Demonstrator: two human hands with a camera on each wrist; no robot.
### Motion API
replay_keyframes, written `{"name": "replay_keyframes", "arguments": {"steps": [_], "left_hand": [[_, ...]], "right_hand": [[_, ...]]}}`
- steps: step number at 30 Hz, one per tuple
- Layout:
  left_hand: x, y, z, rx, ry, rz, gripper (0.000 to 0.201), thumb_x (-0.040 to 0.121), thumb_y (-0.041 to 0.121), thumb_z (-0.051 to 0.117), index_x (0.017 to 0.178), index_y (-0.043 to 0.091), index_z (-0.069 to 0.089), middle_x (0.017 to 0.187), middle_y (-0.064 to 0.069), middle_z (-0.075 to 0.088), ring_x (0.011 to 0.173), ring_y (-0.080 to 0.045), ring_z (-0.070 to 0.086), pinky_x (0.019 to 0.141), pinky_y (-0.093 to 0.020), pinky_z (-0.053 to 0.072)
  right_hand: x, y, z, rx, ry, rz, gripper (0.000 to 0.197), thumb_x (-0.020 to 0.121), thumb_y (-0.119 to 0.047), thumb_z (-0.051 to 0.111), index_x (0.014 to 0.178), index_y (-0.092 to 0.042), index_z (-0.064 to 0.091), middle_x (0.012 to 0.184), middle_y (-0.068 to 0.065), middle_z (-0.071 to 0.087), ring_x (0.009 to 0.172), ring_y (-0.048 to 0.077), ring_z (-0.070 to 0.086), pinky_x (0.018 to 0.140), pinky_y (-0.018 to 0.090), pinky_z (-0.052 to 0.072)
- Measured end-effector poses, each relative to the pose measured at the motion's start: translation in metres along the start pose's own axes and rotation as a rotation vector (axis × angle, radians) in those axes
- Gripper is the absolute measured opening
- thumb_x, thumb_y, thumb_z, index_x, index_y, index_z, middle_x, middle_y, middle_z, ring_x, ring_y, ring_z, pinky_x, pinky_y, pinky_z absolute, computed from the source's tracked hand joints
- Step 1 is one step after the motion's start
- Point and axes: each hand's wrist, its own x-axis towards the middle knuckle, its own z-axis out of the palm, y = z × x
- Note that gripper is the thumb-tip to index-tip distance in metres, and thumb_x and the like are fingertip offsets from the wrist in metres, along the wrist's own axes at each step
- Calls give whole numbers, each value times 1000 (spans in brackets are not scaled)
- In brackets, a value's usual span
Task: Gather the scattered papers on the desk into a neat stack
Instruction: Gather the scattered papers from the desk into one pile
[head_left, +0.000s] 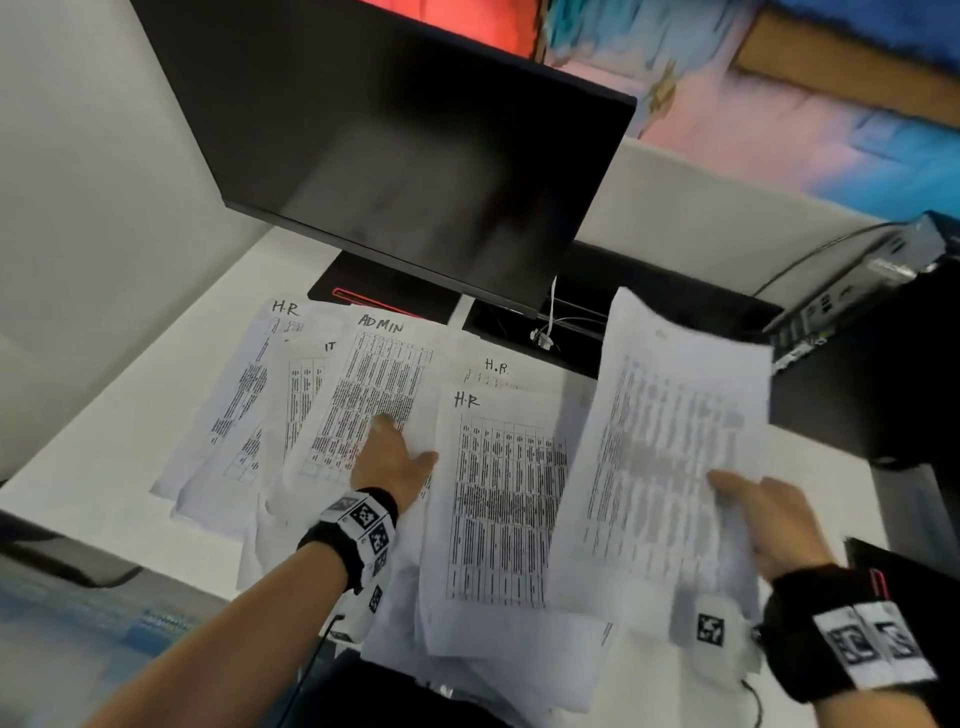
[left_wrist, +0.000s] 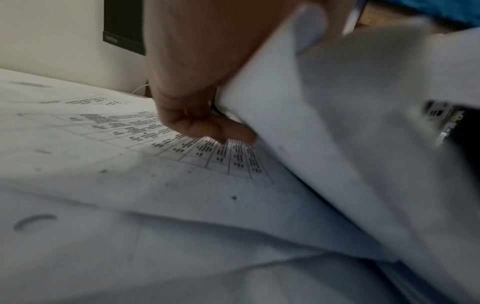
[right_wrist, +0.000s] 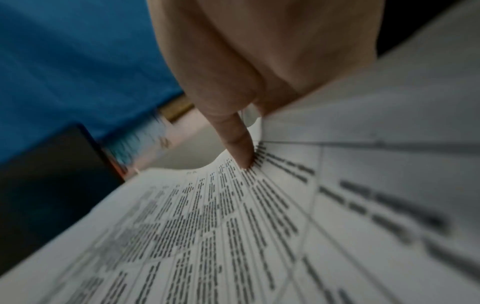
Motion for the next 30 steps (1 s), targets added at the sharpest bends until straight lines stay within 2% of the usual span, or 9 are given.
{"name": "replay_keyframes", "arguments": {"steps": [3, 6, 12, 15, 17, 19, 22, 26, 30], "left_hand": [[-1, 0, 1, 58, 63, 20, 87, 88, 40, 71, 150, -1, 26, 152, -20, 39, 131, -36, 53, 107, -47, 47], [-4, -3, 7, 120, -12, 68, 84, 93, 40, 64, 156, 4, 22, 161, -20, 29, 142, -36, 43, 113, -46, 41], [-23, 4, 36, 407, -213, 290, 72, 103, 45, 41, 160, 10, 16, 165, -15, 26, 148, -32, 36, 118, -50, 33], [-29, 10, 46, 404, -360, 402, 66, 102, 39, 46, 159, 18, 22, 145, -11, 47, 127, -32, 55, 107, -49, 46], [-30, 13, 42, 359, -419, 422, 59, 100, 40, 49, 153, 23, 32, 128, -9, 52, 114, -30, 60, 101, -47, 50], [-25, 13, 31, 350, -385, 396, 56, 98, 44, 52, 148, 22, 41, 123, -8, 53, 113, -29, 60, 101, -47, 50], [-13, 0, 5, 438, -20, 322, 49, 93, 41, 58, 136, 19, 54, 130, -6, 57, 122, -26, 54, 107, -50, 42], [7, -27, -51, 354, 345, -64, 66, 84, 47, 68, 135, 9, 52, 136, -15, 51, 126, -34, 48, 105, -52, 39], [41, -60, -105, 334, 445, -244, 90, 72, 63, 73, 135, 3, 48, 135, -19, 50, 124, -38, 47, 102, -52, 38]], "right_hand": [[9, 59, 28, -50, -32, 192, 33, 90, -7, 67, 117, 12, 62, 102, 20, 68, 78, 26, 59, 66, 31, 45], [22, 108, 48, -35, -89, 309, 76, 75, -23, 83, 137, 9, 51, 132, 23, 62, 112, 33, 61, 99, 41, 46], [64, 136, 68, 43, -92, 377, 134, 43, -56, 95, 151, -7, 34, 143, 9, 54, 126, 31, 54, 102, 42, 43], [54, 107, 72, 102, -53, 436, 107, 62, -39, 92, 148, 1, 43, 148, 15, 51, 130, 36, 53, 106, 45, 42], [57, 103, 72, 20, -105, 442, 72, 76, -23, 85, 134, 7, 56, 132, 24, 62, 117, 41, 59, 89, 44, 48], [59, 103, 74, -76, -84, 462, 35, 77, -20, 84, 93, 7, 67, 66, 23, 67, 66, 33, 56, 59, 35, 43], [55, 101, 77, -53, -47, 411, 44, 79, -12, 81, 53, -9, 45, 25, 1, 32, 36, 18, 32, 46, 30, 29], [55, 104, 80, -3, -144, 397, 31, 72, -15, 86, 83, 7, 66, 69, 19, 64, 65, 31, 58, 66, 39, 51], [46, 94, 89, 95, -241, 235, 109, 59, -43, 91, 145, 3, 43, 144, 18, 54, 122, 33, 56, 104, 45, 43]]}}
